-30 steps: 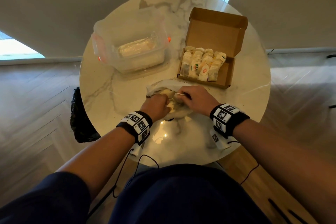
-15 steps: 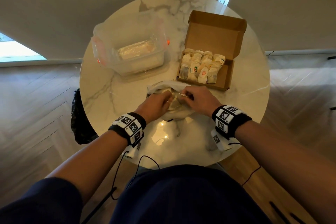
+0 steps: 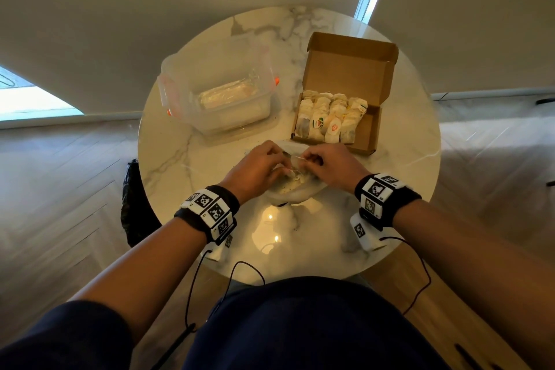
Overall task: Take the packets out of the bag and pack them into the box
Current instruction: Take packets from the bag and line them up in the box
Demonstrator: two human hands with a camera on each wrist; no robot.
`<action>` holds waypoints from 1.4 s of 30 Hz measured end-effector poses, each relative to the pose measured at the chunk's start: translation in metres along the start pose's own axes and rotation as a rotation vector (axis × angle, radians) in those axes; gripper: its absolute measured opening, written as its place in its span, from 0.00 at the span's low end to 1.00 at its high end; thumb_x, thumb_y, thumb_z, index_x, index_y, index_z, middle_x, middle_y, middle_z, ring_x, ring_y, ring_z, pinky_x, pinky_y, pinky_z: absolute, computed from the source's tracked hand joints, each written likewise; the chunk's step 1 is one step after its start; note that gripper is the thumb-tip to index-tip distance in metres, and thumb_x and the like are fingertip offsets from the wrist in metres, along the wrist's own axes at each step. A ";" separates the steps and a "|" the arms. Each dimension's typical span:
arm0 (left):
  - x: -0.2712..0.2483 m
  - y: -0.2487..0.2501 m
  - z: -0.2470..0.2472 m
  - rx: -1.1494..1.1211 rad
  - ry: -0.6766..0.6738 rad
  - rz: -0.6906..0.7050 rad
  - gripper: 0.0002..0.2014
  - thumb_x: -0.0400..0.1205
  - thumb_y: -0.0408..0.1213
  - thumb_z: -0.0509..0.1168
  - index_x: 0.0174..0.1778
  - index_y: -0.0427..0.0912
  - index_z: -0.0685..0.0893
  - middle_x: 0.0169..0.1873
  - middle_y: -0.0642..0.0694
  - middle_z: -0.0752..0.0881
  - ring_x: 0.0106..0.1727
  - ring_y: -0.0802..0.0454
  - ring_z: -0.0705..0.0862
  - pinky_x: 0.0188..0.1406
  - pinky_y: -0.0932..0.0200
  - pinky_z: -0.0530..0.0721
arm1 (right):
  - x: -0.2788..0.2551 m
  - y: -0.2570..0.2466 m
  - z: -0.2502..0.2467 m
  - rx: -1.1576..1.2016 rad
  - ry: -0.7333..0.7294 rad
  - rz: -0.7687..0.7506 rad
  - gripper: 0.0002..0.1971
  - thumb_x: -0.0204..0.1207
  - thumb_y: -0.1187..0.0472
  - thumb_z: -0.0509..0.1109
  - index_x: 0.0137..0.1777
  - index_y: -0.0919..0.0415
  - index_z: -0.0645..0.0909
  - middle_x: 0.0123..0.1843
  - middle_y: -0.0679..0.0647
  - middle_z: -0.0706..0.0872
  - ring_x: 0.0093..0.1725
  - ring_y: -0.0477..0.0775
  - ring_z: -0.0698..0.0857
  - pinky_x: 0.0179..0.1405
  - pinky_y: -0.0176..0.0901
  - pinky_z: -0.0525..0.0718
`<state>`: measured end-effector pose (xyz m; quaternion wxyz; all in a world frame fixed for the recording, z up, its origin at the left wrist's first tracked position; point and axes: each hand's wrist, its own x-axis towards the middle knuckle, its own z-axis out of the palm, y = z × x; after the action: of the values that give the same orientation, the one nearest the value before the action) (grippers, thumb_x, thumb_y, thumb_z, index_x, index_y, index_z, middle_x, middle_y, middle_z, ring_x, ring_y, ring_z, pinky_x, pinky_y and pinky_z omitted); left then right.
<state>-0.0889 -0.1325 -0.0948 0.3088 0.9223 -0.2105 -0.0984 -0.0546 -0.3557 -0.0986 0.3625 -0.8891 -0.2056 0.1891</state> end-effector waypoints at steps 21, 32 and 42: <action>0.026 0.021 -0.016 -0.007 0.148 0.072 0.08 0.86 0.40 0.66 0.55 0.43 0.87 0.45 0.50 0.85 0.43 0.62 0.76 0.46 0.76 0.71 | -0.014 -0.013 -0.015 -0.002 0.041 -0.066 0.13 0.76 0.52 0.77 0.53 0.60 0.87 0.44 0.53 0.82 0.42 0.49 0.79 0.40 0.38 0.75; 0.072 0.040 -0.021 -0.038 0.164 -0.035 0.11 0.88 0.45 0.61 0.63 0.47 0.81 0.52 0.53 0.79 0.45 0.63 0.80 0.44 0.75 0.75 | -0.013 0.001 -0.080 0.066 0.283 0.023 0.11 0.84 0.52 0.69 0.49 0.59 0.85 0.41 0.51 0.84 0.41 0.48 0.80 0.41 0.42 0.77; 0.107 0.037 0.022 0.009 -0.113 -0.081 0.14 0.85 0.40 0.65 0.67 0.42 0.82 0.58 0.47 0.79 0.54 0.53 0.79 0.53 0.63 0.74 | 0.002 0.040 -0.130 0.017 0.388 0.136 0.17 0.82 0.45 0.69 0.54 0.60 0.86 0.46 0.56 0.88 0.45 0.55 0.84 0.47 0.52 0.83</action>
<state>-0.0129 -0.2186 -0.0953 0.2881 0.9244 -0.1905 -0.1619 0.0194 -0.4549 -0.0413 0.3892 -0.9176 -0.0699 0.0401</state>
